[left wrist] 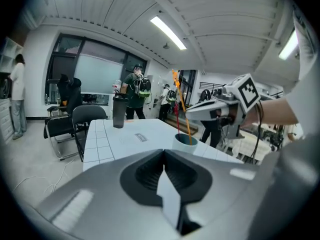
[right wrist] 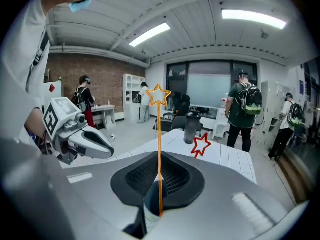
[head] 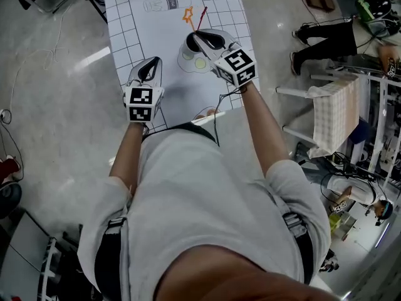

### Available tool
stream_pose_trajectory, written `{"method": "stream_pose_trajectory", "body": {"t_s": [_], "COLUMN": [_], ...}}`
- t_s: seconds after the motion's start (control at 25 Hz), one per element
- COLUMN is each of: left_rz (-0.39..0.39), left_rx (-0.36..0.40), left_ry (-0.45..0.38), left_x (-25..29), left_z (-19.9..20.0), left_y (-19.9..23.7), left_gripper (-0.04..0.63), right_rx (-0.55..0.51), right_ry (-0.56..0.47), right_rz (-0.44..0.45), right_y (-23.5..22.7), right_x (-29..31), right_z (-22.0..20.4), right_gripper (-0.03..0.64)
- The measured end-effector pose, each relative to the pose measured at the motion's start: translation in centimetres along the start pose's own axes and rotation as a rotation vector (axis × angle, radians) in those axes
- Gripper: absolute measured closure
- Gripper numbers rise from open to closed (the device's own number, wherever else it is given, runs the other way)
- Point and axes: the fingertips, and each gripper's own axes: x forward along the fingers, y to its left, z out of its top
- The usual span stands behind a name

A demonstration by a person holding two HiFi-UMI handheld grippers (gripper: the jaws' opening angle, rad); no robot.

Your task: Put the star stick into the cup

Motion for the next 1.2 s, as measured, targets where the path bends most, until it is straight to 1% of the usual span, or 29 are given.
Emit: {"method": "stream_pose_trajectory", "body": {"t_s": [0.08, 0.16, 0.32, 0.56, 0.8, 0.84, 0.92, 1.0, 1.12, 1.2], "left_rz": [-0.023, -0.047, -0.065, -0.066, -0.057, -0.051, -0.036, -0.021, 0.005, 0.026], "left_rx": [-0.001, 0.004, 0.008, 0.002, 0.023, 0.026, 0.029, 0.030, 0.033, 0.038], "left_ry": [0.009, 0.012, 0.003, 0.004, 0.016, 0.013, 0.001, -0.012, -0.027, -0.046], "left_x": [0.6, 1.1, 1.4, 1.7, 0.7, 0.6, 0.1, -0.5, -1.5, -2.4], "left_z": [-0.5, -0.7, -0.3, -0.2, -0.3, -0.2, 0.0, 0.2, 0.4, 0.7], "left_y": [-0.3, -0.7, -1.4, -2.2, -3.8, -4.0, -4.6, -5.3, -6.6, -7.6], "left_gripper": [0.592, 0.592, 0.592, 0.592, 0.592, 0.592, 0.592, 0.592, 0.592, 0.592], "right_rx": [-0.005, -0.007, 0.022, 0.023, 0.074, 0.079, 0.089, 0.098, 0.117, 0.144], "right_ry": [0.066, 0.099, 0.100, 0.106, 0.115, 0.112, 0.094, 0.067, 0.019, -0.029], "right_rz": [-0.011, -0.027, -0.049, -0.057, -0.090, -0.095, -0.104, -0.113, -0.128, -0.150], "right_y": [0.1, 0.0, -0.1, 0.1, 0.2, 0.2, 0.3, 0.3, 0.4, 0.8], "right_x": [0.4, 0.6, 0.6, 0.9, 0.2, 0.0, -0.6, -1.4, -3.3, -5.2], "right_z": [-1.8, -3.0, -3.6, -4.6, -6.4, -6.5, -6.5, -6.3, -5.9, -5.3], "right_gripper": [0.601, 0.601, 0.601, 0.600, 0.598, 0.589, 0.538, 0.523, 0.533, 0.568]}}
